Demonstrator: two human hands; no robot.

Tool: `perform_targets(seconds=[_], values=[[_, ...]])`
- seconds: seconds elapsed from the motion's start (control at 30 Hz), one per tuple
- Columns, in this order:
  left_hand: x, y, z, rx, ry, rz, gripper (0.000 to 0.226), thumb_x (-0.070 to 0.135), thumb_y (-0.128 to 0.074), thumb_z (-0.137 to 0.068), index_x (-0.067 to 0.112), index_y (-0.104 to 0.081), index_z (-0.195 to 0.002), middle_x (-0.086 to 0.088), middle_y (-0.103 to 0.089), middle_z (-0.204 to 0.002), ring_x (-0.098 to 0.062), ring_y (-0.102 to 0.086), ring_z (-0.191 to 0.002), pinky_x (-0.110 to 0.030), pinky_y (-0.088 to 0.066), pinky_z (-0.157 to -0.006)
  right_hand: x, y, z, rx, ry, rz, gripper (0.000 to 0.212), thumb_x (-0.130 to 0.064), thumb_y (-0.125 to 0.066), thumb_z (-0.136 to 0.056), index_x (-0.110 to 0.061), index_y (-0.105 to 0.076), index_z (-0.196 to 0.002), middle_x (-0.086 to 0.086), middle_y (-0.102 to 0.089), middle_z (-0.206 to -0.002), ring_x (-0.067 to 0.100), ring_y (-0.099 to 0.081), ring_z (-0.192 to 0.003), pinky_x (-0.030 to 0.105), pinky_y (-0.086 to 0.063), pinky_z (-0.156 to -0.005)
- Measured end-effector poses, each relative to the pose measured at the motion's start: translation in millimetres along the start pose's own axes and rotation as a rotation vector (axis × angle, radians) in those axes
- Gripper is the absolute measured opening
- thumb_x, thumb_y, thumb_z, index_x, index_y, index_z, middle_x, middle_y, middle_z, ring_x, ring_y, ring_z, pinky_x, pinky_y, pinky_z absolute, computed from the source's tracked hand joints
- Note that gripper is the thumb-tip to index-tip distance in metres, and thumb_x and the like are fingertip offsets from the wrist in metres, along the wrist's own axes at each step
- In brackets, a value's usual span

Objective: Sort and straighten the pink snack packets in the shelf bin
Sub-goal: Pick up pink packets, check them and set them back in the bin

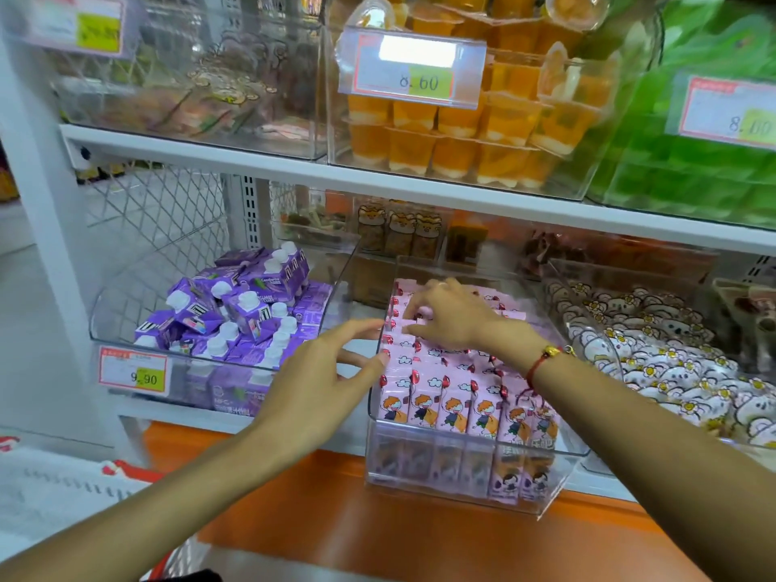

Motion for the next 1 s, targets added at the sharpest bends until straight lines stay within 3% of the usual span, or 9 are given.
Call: perform_targets(seconds=[0.13,0.23,0.3,0.37,0.43,0.53,0.67,0.83,1.0], values=[[1,1,0,-0.004,0.004,0.044,0.031,0.031,-0.063,-0.09,0.043,-0.057,-0.118,0.023,-0.063,-0.113,0.009,-0.061,-0.092,-0.021,-0.043,-0.062,-1,8,-1,0.078,-0.035,-0.215,0.009,-0.024,-0.067,-0.087,-0.015,-0.069,-0.084,0.003,-0.065,-0.106,0.023,-0.053,-0.109,0.044,-0.046,-0.093],[1,1,0,-0.008,0.006,0.049,0.031,0.031,-0.063,-0.089,0.041,-0.058,-0.118,0.026,-0.063,-0.11,0.01,-0.061,-0.09,-0.02,-0.044,-0.064,5,20,5,0.213,-0.107,-0.533,0.003,-0.015,-0.06,-0.092,-0.012,-0.059,-0.09,0.009,-0.065,-0.094,0.022,-0.059,-0.088,0.045,-0.05,-0.086],[1,2,0,-0.005,0.009,0.048,0.031,0.031,-0.063,-0.089,0.04,-0.058,-0.118,0.027,-0.063,-0.106,0.01,-0.061,-0.089,-0.019,-0.044,-0.063,15,33,14,0.352,-0.193,-0.8,0.004,-0.013,-0.056,-0.094,-0.01,-0.055,-0.097,0.012,-0.064,-0.091,0.022,-0.061,-0.082,0.04,-0.053,-0.081],[2,2,0,0.0,0.01,0.043,0.031,0.031,-0.063,-0.089,0.038,-0.059,-0.119,0.026,-0.063,-0.11,0.009,-0.061,-0.09,-0.022,-0.046,-0.063,24,48,26,0.495,-0.233,-0.957,0.005,-0.014,-0.055,-0.096,-0.01,-0.053,-0.097,0.008,-0.062,-0.086,0.012,-0.061,-0.07,0.025,-0.055,-0.066],[2,2,-1,0.011,0.02,0.039,0.03,0.03,-0.064,-0.089,0.037,-0.059,-0.118,0.023,-0.063,-0.114,0.006,-0.062,-0.092,-0.026,-0.05,-0.072,31,64,47,0.675,-0.247,-1.054,0.013,-0.019,-0.056,-0.096,-0.011,-0.051,-0.087,0.008,-0.058,-0.072,0.0,-0.051,-0.053,0.015,-0.044,-0.05],[5,11,-5,0.077,0.029,0.041,0.027,0.025,-0.063,-0.09,0.032,-0.061,-0.116,0.016,-0.066,-0.11,0.0,-0.062,-0.099,-0.028,-0.048,-0.09,44,68,79,0.817,-0.309,-1.283,0.008,-0.014,-0.053,-0.097,-0.009,-0.051,-0.091,0.022,-0.065,-0.085,0.015,-0.062,-0.071,0.029,-0.054,-0.072],[41,22,-15,0.17,-0.109,0.118,0.019,0.022,-0.059,-0.092,0.03,-0.063,-0.109,0.016,-0.066,-0.105,0.007,-0.059,-0.095,-0.004,-0.042,-0.074,50,54,114,0.737,-0.386,-1.499,0.009,-0.011,-0.054,-0.096,-0.004,-0.055,-0.102,0.007,-0.067,-0.08,0.007,-0.065,-0.063,0.018,-0.057,-0.067],[68,-22,0,0.0,-0.235,-0.003,0.039,0.055,-0.061,-0.082,0.044,-0.056,-0.119,0.04,-0.055,-0.102,0.014,-0.054,-0.094,-0.008,-0.043,-0.075,37,31,142,0.534,-0.417,-1.62,0.012,-0.016,-0.057,-0.094,-0.006,-0.061,-0.101,0.006,-0.071,-0.086,0.008,-0.068,-0.07,0.015,-0.055,-0.063],[68,-34,19,-0.033,-0.341,-0.052,0.036,0.046,-0.065,-0.08,0.05,-0.055,-0.114,0.032,-0.058,-0.115,0.006,-0.059,-0.097,-0.023,-0.049,-0.084,25,23,151,0.413,-0.368,-1.695,0.009,-0.017,-0.059,-0.092,-0.008,-0.063,-0.094,-0.003,-0.073,-0.075,0.007,-0.07,-0.07,0.014,-0.054,-0.064]])
Point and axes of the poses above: each hand's wrist, its own z-axis away from the middle knuckle, its own y-axis out of the back of the hand, x = y × z, the point moved 9 cm from there along -z, towards the middle knuckle
